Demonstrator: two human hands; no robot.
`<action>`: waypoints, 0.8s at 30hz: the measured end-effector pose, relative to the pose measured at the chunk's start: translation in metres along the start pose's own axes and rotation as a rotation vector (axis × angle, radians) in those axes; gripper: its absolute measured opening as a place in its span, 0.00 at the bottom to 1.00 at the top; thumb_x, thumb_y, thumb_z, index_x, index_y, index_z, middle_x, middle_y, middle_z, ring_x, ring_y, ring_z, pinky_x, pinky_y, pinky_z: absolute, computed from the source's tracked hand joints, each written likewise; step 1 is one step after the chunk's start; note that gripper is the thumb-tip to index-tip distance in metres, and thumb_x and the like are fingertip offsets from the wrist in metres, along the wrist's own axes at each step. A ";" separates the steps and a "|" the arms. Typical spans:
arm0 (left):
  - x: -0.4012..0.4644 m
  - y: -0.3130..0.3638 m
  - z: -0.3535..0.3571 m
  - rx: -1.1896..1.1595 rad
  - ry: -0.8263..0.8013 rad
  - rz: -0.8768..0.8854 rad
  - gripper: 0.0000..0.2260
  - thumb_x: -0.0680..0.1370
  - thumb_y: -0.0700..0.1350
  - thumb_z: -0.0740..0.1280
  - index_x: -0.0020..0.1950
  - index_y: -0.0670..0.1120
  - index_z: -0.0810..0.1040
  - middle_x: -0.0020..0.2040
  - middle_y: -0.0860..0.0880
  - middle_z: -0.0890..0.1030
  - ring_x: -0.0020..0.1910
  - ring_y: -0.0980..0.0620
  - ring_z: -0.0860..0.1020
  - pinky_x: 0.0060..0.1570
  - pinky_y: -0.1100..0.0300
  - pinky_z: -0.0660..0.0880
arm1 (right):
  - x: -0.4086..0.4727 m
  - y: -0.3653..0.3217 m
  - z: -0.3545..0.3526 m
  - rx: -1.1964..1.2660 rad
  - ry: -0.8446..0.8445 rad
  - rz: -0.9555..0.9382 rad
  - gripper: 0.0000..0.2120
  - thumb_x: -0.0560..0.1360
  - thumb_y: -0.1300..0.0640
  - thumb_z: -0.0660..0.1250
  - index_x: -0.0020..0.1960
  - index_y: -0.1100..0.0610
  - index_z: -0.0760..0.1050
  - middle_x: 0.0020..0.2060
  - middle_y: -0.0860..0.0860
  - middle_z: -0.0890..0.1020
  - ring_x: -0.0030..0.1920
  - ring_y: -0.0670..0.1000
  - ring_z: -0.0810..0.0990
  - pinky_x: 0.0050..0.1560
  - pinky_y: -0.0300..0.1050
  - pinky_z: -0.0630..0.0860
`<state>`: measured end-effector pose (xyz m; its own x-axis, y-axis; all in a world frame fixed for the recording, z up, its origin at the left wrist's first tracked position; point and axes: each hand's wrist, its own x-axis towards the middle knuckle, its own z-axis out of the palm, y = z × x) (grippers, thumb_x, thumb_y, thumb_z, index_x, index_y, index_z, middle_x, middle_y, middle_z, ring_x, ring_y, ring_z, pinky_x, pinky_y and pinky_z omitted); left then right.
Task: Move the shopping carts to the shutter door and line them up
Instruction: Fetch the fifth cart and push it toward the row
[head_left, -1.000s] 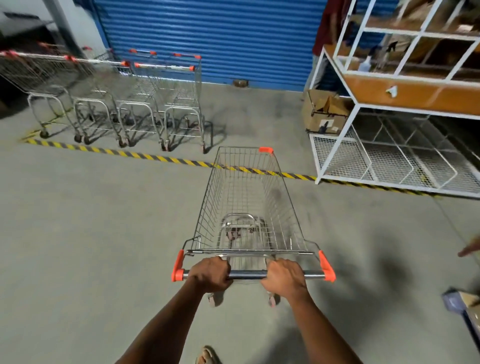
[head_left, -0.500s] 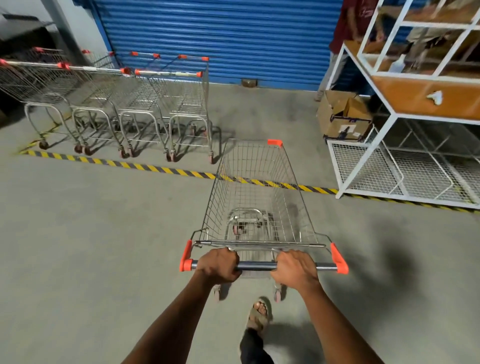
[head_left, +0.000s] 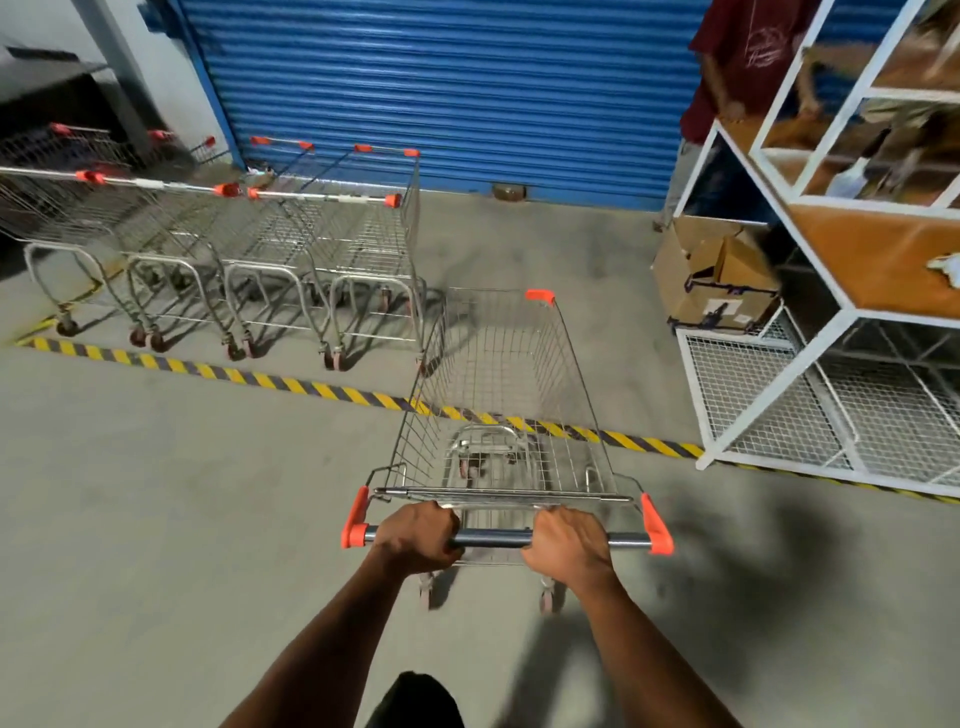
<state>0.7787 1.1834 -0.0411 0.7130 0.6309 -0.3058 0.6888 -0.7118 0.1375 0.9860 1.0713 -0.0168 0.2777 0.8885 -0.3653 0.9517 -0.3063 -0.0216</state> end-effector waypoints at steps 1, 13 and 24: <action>0.015 -0.008 -0.006 0.004 -0.005 0.003 0.13 0.71 0.60 0.60 0.42 0.51 0.75 0.41 0.47 0.82 0.41 0.46 0.81 0.42 0.56 0.76 | 0.017 0.000 -0.006 0.001 0.000 0.000 0.10 0.73 0.47 0.64 0.46 0.52 0.79 0.42 0.51 0.84 0.43 0.55 0.84 0.44 0.47 0.78; 0.226 -0.127 -0.094 0.023 -0.023 0.042 0.16 0.72 0.59 0.61 0.47 0.48 0.79 0.45 0.45 0.84 0.46 0.42 0.82 0.46 0.53 0.78 | 0.242 -0.010 -0.096 0.012 -0.011 0.069 0.12 0.75 0.44 0.63 0.52 0.49 0.78 0.43 0.48 0.82 0.47 0.53 0.83 0.50 0.49 0.78; 0.408 -0.210 -0.161 0.015 -0.067 0.083 0.17 0.72 0.58 0.61 0.49 0.47 0.79 0.49 0.42 0.83 0.51 0.40 0.81 0.47 0.52 0.77 | 0.430 0.002 -0.167 0.016 -0.028 0.159 0.16 0.73 0.47 0.63 0.54 0.53 0.82 0.52 0.53 0.86 0.53 0.57 0.85 0.53 0.49 0.80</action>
<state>0.9458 1.6401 -0.0427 0.7569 0.5478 -0.3564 0.6253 -0.7657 0.1511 1.1287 1.5096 -0.0185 0.4204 0.8187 -0.3912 0.8939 -0.4476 0.0240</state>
